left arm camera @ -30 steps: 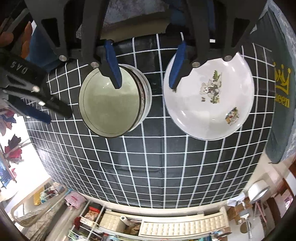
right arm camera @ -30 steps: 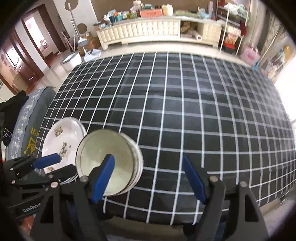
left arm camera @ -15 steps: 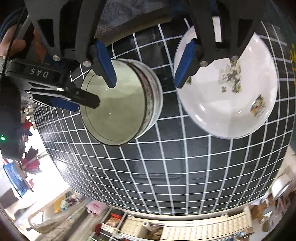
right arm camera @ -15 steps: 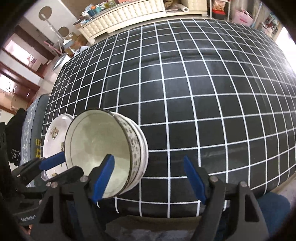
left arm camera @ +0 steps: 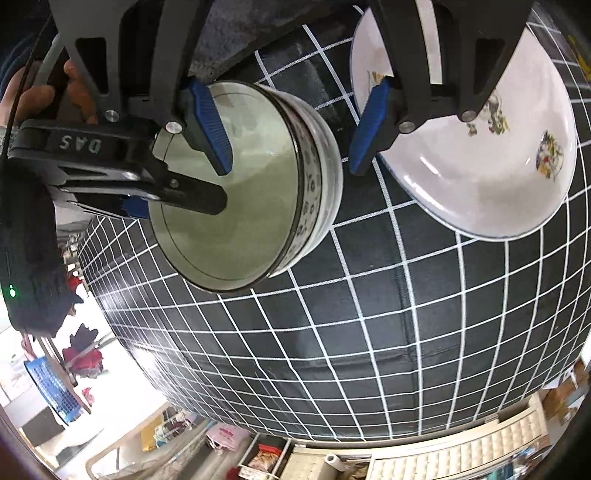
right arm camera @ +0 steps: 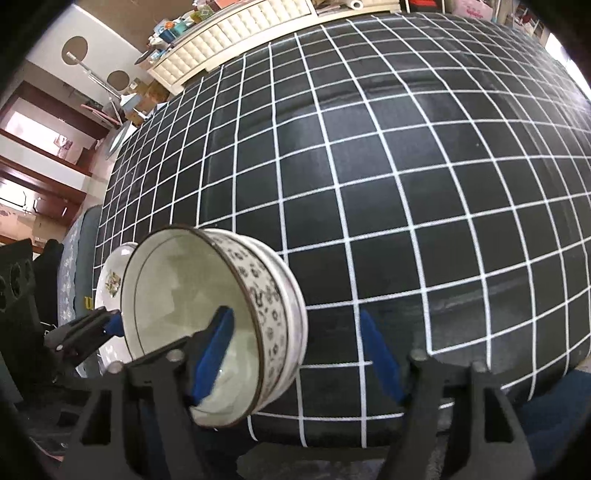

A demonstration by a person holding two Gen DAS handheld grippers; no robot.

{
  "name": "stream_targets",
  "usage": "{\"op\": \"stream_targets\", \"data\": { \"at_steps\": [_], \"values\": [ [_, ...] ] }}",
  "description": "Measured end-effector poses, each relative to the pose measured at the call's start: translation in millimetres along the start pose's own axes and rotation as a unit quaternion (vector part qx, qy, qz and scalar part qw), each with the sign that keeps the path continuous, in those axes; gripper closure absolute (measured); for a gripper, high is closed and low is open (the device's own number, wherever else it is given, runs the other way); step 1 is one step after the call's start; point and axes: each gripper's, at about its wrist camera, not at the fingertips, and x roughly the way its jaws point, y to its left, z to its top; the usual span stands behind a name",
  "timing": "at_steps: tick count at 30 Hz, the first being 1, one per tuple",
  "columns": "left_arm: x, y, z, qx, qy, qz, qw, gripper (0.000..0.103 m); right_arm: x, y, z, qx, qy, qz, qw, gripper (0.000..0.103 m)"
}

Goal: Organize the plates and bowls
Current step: 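Grip the rim of the nested bowl stack with the left tool, then lift the bowl stack onto the plate stack and open the left tool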

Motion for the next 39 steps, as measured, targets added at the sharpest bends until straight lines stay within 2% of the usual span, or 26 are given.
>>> {"op": "stream_targets", "data": {
  "at_steps": [1,2,5,12,18,21,25,28,39],
  "values": [
    [2,1,1,0.003,0.004,-0.001,1.0,0.04,2,-2,0,0.003,0.004,0.005,1.0,0.036],
    [5,2,1,0.006,0.007,-0.002,1.0,0.041,4,-4,-1,0.008,0.013,0.01,1.0,0.042],
    [10,-1,1,0.015,0.012,0.0,0.9998,0.042,4,-2,-2,0.014,0.011,0.024,1.0,0.046],
    [20,0,-1,0.012,0.025,0.015,0.9995,0.058,9,-9,-5,0.036,0.02,0.073,0.997,0.048],
    [18,6,-3,-0.001,0.022,0.022,0.9995,0.058,5,-14,-8,0.048,0.022,0.069,0.996,0.049],
    [21,-1,-3,0.002,0.019,0.036,0.9992,0.057,2,-11,-9,0.049,0.021,0.059,0.997,0.049],
    [20,-4,-4,0.0,0.027,0.034,0.9991,0.057,1,-7,-10,0.05,0.019,0.051,0.997,0.05],
    [20,-10,-6,0.001,0.024,0.038,0.999,0.057,0,-3,-7,0.065,0.024,0.056,0.996,0.052],
    [-40,0,-5,-0.026,-0.025,0.056,0.9978,0.058,-26,52,12,0.025,0.022,0.062,0.998,0.054]
  ]
}}
